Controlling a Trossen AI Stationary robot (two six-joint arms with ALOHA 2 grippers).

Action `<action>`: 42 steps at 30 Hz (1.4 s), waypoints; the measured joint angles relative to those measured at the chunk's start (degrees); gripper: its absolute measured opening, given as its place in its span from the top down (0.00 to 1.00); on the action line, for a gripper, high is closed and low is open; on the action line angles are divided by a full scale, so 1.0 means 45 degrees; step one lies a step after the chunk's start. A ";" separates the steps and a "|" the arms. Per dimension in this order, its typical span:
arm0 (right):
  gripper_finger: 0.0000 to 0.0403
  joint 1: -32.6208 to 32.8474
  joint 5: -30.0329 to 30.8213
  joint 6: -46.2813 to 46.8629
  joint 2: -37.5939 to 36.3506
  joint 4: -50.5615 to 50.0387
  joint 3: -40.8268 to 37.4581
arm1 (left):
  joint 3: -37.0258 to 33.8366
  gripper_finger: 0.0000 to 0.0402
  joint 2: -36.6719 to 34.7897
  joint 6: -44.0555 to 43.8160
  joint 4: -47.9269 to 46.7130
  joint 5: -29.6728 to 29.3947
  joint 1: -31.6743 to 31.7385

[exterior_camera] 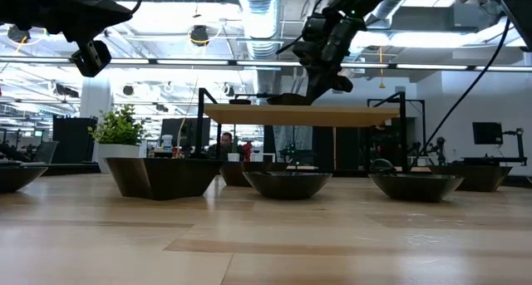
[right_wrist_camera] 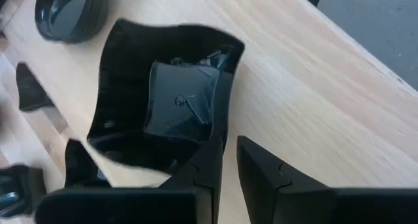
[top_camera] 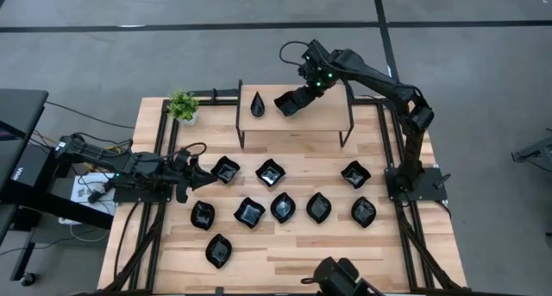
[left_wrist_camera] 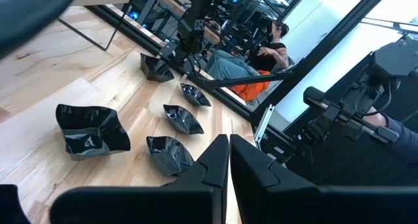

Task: Pick & Place Mini shaped plates
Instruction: Put the black distorted square plate on the shelf, then stack the black distorted square plate on top of the black distorted square plate on the shelf

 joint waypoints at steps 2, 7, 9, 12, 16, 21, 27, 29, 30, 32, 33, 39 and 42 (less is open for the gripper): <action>0.89 -0.0046 0.0001 -0.0314 0.0000 -0.0336 0.0347 | 0.0000 0.96 0.0000 0.0000 0.0000 0.0000 -0.0005; 0.89 -0.0111 0.0030 -0.0676 0.0000 -0.1880 0.1848 | 0.0000 0.96 0.0000 0.0000 0.0000 0.0005 -0.0003; 0.89 -0.0125 0.0036 -0.0916 -0.0019 -0.3288 0.2743 | 0.0000 0.96 0.0000 0.0000 0.0000 0.0005 -0.0002; 0.89 -0.0119 0.0053 -0.0838 -0.0015 -0.6157 0.3968 | 0.0000 0.96 0.0000 0.0000 0.0000 0.0029 -0.0005; 0.90 0.0328 0.0038 0.0328 -0.1241 -0.6536 0.3605 | 0.0000 0.96 0.0000 0.0000 0.0000 0.0029 -0.0005; 0.90 0.1358 0.0760 0.1982 -0.3646 -0.6553 0.1949 | -0.0005 0.96 0.0000 0.0005 0.0005 0.0092 0.0000; 0.90 0.3173 0.1872 0.5448 -0.7175 -0.6523 -0.1825 | -0.0005 0.96 0.0000 0.0626 0.0000 0.0073 -0.0003; 0.90 0.3918 0.2239 0.6892 -0.8189 -0.6501 -0.3334 | -0.0005 0.96 0.0000 0.0906 0.0005 0.0068 -0.0005; 0.90 0.4266 0.2413 0.7683 -0.8696 -0.6505 -0.4087 | -0.0005 0.96 0.0000 0.1001 0.0003 0.0068 -0.0005; 0.90 0.4967 0.2649 0.9120 -0.9706 -0.6501 -0.5551 | -0.0005 0.96 0.0000 0.1049 0.0002 0.0058 -0.0005; 0.90 0.5294 0.2702 0.9818 -1.0128 -0.6481 -0.6299 | -0.0005 0.96 0.0000 0.1049 0.0005 0.0055 -0.0001; 0.90 0.6983 0.2699 1.3068 -1.1681 -0.5517 -1.0059 | -0.0005 0.96 0.0000 0.1045 0.0005 0.0044 -0.0005; 0.90 0.7603 0.2697 1.4047 -1.1913 -0.4528 -1.1436 | -0.0005 0.96 0.0000 0.1008 0.0017 0.0044 0.0000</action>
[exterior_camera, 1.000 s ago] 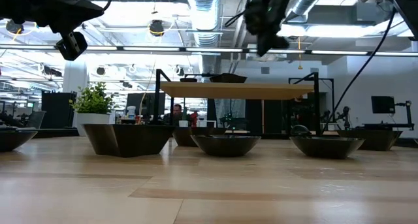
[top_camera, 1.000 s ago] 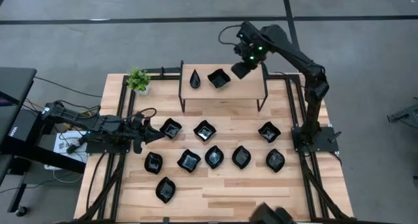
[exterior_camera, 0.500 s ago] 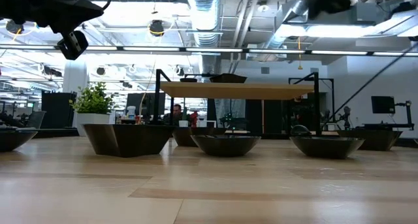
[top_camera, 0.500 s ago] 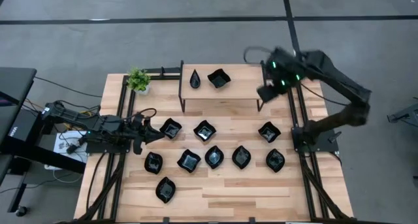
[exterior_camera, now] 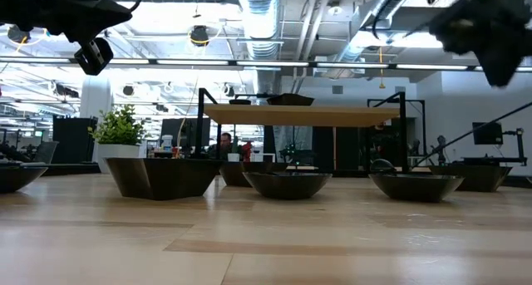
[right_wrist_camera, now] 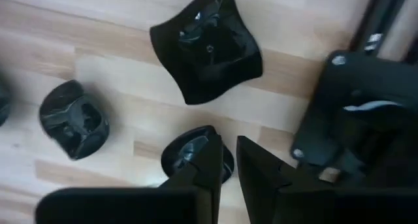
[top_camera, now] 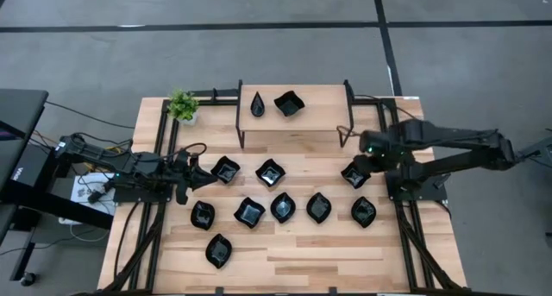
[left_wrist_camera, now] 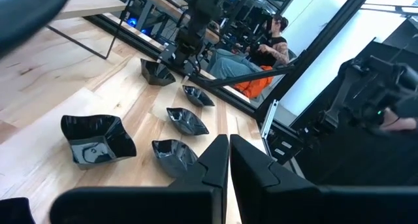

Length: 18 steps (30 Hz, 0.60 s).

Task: Pick & Place Mini shaped plates
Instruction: Stack the black distorted square plate on top of the black distorted square plate on the shelf

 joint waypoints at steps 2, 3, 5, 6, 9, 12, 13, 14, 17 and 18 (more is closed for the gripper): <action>0.90 0.0269 0.0022 0.0275 0.0006 0.0698 -0.0706 | 0.0000 0.96 0.0000 -0.0012 0.0014 0.0000 -0.0005; 0.90 0.0358 0.0073 0.0337 0.0013 0.0987 -0.1006 | 0.0000 0.96 0.0000 -0.0014 0.0017 0.0000 -0.0002; 0.90 0.0380 0.0240 0.0545 0.0013 0.1396 -0.1542 | 0.0000 0.96 0.0000 -0.0017 0.0017 0.0000 -0.0005; 0.90 0.0357 0.0391 0.0666 0.0013 0.1579 -0.1772 | 0.0000 0.96 0.0000 -0.0022 0.0017 -0.0005 -0.0005; 0.90 0.0192 0.1039 0.1199 0.0013 0.1792 -0.2324 | 0.0000 0.96 0.0000 -0.0046 0.0019 0.0000 -0.0003; 0.89 0.0002 0.1386 0.1189 0.0013 0.2218 -0.2618 | 0.0000 0.96 0.0000 -0.0046 0.0022 -0.0001 -0.0001; 0.89 -0.0059 0.1427 0.1178 0.0023 0.2270 -0.2675 | 0.0000 0.96 0.0000 -0.0046 0.0022 -0.0005 -0.0001; 0.88 -0.0109 0.1442 0.1146 0.0045 0.2285 -0.2672 | 0.0000 0.96 0.0000 -0.0046 0.0022 -0.0005 0.0000; 0.86 -0.0157 0.1475 0.1138 0.0196 0.2283 -0.2661 | 0.0000 0.96 0.0000 -0.0046 0.0022 -0.0005 0.0000; 0.85 -0.0154 0.1476 0.1138 0.0251 0.2282 -0.2661 | 0.0000 0.96 0.0000 -0.0046 0.0022 -0.0005 -0.0004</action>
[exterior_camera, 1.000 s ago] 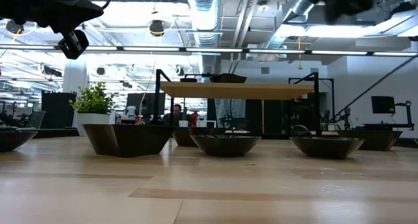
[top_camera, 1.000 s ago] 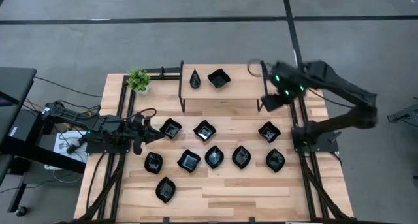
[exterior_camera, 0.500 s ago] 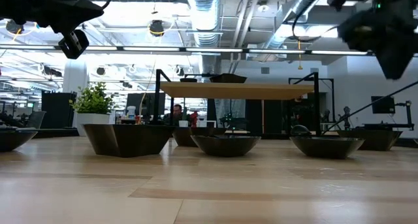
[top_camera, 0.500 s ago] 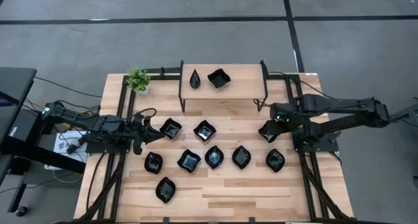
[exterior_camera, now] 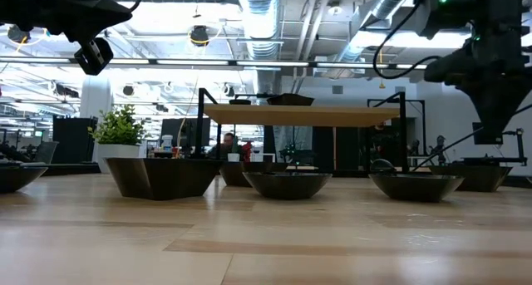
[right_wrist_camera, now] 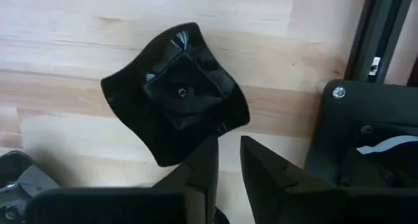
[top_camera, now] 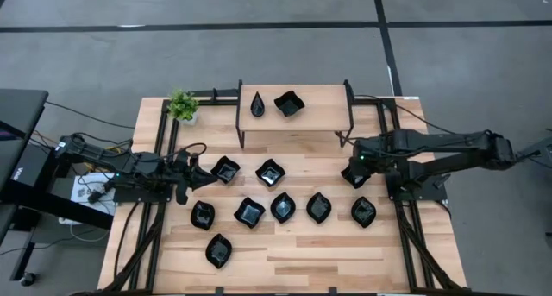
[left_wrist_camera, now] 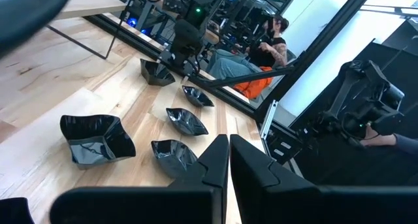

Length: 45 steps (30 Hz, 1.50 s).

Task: Pick & Place Mini shaped plates
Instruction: Stack the black distorted square plate on top of the black distorted square plate on the shelf

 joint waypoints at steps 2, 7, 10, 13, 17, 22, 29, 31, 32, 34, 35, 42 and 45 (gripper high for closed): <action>0.83 0.0002 -0.0152 0.0015 0.0182 0.0044 0.0000 | 0.0000 0.96 0.0000 0.0000 0.0000 0.0000 0.0004; 0.80 0.0624 -0.1057 0.0843 0.0805 0.1240 -0.0005 | 0.0000 0.96 0.0000 0.0000 0.0000 0.0000 0.0001; 0.80 0.1120 -0.1034 0.1290 0.1110 0.1588 -0.0005 | 0.0000 0.96 0.0000 0.0000 0.0000 0.0000 0.0002; 0.80 0.1678 -0.1076 0.2269 0.1339 0.1540 -0.0005 | 0.0000 0.96 0.0000 0.0000 0.0000 0.0000 -0.0001; 0.80 0.2826 -0.0990 0.4268 0.1455 0.1322 -0.0005 | 0.0000 0.96 0.0000 0.0000 0.0000 0.0000 -0.0001; 0.80 0.4534 0.0884 0.7882 0.1434 0.1112 -0.0005 | 0.0000 0.96 0.0000 0.0018 0.0000 0.0000 -0.0001; 0.80 0.6249 0.1852 1.1093 0.1766 0.1609 -0.0537 | 0.0000 0.96 0.0000 0.0034 0.0000 0.0000 0.0004; 0.80 0.6600 0.1853 1.2027 0.1970 0.1735 -0.0826 | 0.0000 0.96 0.0000 0.0034 -0.0005 0.0000 -0.0001; 0.80 0.6717 0.1852 1.2328 0.2019 0.1813 -0.0965 | 0.0000 0.96 0.0000 0.0034 0.0000 0.0000 0.0004; 0.80 0.6792 0.1832 1.2645 0.2022 0.1797 -0.1130 | 0.0000 0.96 0.0000 0.0034 0.0000 0.0000 0.0003; 0.80 0.6772 0.1841 1.2712 0.2008 0.1808 -0.1141 | 0.0000 0.96 0.0000 0.0034 -0.0004 0.0000 0.0004; 0.80 0.5891 0.2555 1.2508 0.1842 0.1767 -0.1141 | 0.0000 0.96 0.0000 0.0034 0.0000 0.0000 0.0000; 0.80 0.5653 0.2594 1.2460 0.1837 0.1884 -0.1211 | 0.0000 0.96 0.0000 0.0034 0.0000 0.0000 0.0004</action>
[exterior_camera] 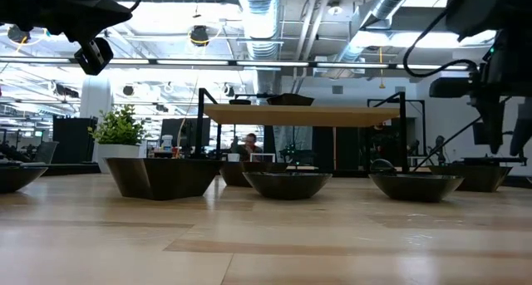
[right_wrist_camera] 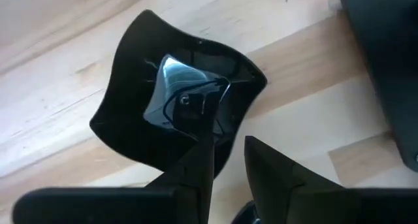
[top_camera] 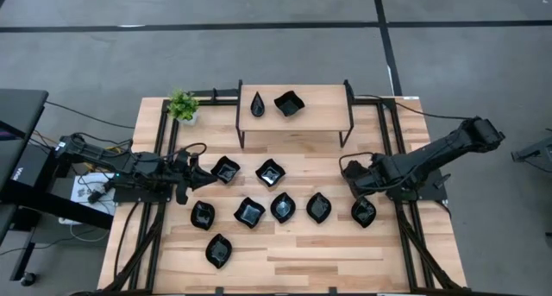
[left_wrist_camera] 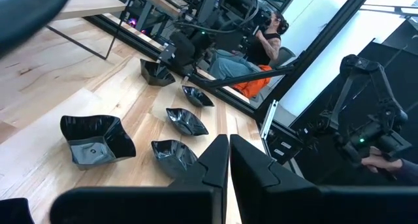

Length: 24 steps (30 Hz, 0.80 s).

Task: Pick & Place Mini shaped plates
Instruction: Stack the black distorted square plate on top of the black distorted square plate on the shelf

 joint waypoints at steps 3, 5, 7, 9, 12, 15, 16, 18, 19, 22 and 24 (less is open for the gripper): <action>0.80 0.0012 0.0037 -0.0026 0.0010 0.0538 -0.0260 | 0.0000 0.96 0.0000 0.0001 0.0000 0.0002 -0.0003; 0.80 0.0012 0.0210 -0.0031 0.0010 0.1096 -0.0532 | 0.0000 0.96 0.0000 0.0000 0.0000 0.0000 -0.0001; 0.80 0.0002 0.0271 -0.0028 0.0010 0.1545 -0.0863 | 0.0000 0.96 0.0000 0.0000 0.0000 0.0005 0.0000; 0.80 0.0002 0.0238 0.0035 0.0010 0.1729 -0.1060 | 0.0000 0.96 0.0000 0.0000 0.0000 0.0003 -0.0005; 0.80 0.0002 0.0198 0.0069 0.0010 0.1767 -0.1072 | 0.0000 0.96 0.0000 0.0000 0.0000 0.0005 -0.0004; 0.80 0.0002 0.0282 0.0068 0.0010 0.1901 -0.1072 | 0.0000 0.96 0.0000 0.0000 0.0000 0.0001 -0.0004; 0.80 0.0002 0.0301 0.0066 0.0010 0.1999 -0.1072 | 0.0000 0.96 0.0000 0.0000 0.0000 0.0005 0.0000; 0.80 0.0010 0.0312 0.0058 0.0010 0.2118 -0.1008 | 0.0000 0.96 0.0000 0.0000 0.0004 0.0005 -0.0003; 0.80 0.0037 0.0311 -0.0026 0.0010 0.2094 -0.0921 | 0.0000 0.96 0.0000 0.0000 0.0005 0.0005 -0.0003; 0.80 0.0148 0.0340 -0.0063 -0.0003 0.1722 -0.0522 | 0.0000 0.96 0.0000 0.0000 0.0022 0.0005 0.0000; 0.80 0.0242 0.0322 -0.0078 -0.0073 0.1197 -0.0245 | 0.0000 0.96 0.0000 0.0000 0.0039 0.0005 -0.0005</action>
